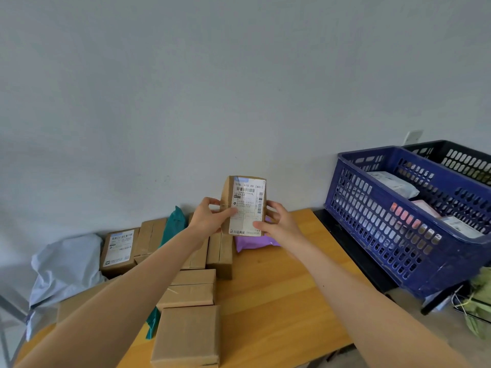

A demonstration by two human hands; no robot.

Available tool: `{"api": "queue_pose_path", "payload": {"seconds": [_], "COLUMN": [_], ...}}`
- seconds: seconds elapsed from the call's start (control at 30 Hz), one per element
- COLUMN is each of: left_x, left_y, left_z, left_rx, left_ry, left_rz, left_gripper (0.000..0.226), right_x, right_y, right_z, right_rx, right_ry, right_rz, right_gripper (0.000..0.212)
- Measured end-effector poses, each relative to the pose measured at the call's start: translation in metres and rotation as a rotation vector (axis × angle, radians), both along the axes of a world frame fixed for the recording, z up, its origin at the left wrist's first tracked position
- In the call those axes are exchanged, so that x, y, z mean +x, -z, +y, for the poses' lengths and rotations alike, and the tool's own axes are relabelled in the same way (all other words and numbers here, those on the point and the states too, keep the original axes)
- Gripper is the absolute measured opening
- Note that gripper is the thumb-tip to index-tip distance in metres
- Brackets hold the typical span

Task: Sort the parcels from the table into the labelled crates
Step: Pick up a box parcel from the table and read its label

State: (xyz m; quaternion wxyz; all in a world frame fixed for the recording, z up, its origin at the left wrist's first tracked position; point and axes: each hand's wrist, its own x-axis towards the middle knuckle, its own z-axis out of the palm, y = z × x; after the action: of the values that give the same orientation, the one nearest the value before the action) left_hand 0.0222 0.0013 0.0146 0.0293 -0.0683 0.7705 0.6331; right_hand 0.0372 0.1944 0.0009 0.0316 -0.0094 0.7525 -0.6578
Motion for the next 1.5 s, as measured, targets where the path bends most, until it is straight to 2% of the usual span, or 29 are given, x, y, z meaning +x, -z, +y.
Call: {"api": "queue_pose_path", "payload": {"seconds": [0.17,0.37,0.63,0.87,1.07,1.3,1.43,1.5], "left_x": [0.001,-0.001,-0.002,0.006,0.023,0.058,0.075,0.084], "left_y": [-0.001,-0.004,-0.012,-0.027,-0.039,-0.044,-0.046,-0.046], "left_z": [0.004,0.018,0.071,0.162,0.247,0.366,0.436,0.467], "left_rx": [0.041,0.073,0.096,0.092,0.06,0.089,0.109,0.122], "left_ry": [-0.045,-0.019,0.187,0.37,0.432,0.435,0.411,0.413], "left_rz": [0.031,0.02,-0.039,-0.047,-0.014,-0.004,0.001,0.002], "left_gripper": [0.047,0.048,0.044,0.047,0.05,0.047,0.052,0.054], "right_x": [0.0,0.004,0.024,0.045,0.07,0.107,0.125,0.136], "right_y": [-0.001,-0.007,-0.014,-0.017,-0.027,-0.038,-0.041,-0.045], "right_z": [0.0,0.014,0.07,0.164,0.244,0.361,0.431,0.46], "right_rx": [-0.069,-0.045,-0.049,-0.078,-0.158,-0.128,-0.111,-0.082], "right_ry": [0.054,0.114,0.223,0.322,0.386,0.394,0.391,0.385], "right_rz": [0.009,0.029,0.031,0.03,0.06,0.09,0.096,0.109], "right_gripper": [0.065,0.052,0.054,0.05,0.044,0.044,0.036,0.039]}}
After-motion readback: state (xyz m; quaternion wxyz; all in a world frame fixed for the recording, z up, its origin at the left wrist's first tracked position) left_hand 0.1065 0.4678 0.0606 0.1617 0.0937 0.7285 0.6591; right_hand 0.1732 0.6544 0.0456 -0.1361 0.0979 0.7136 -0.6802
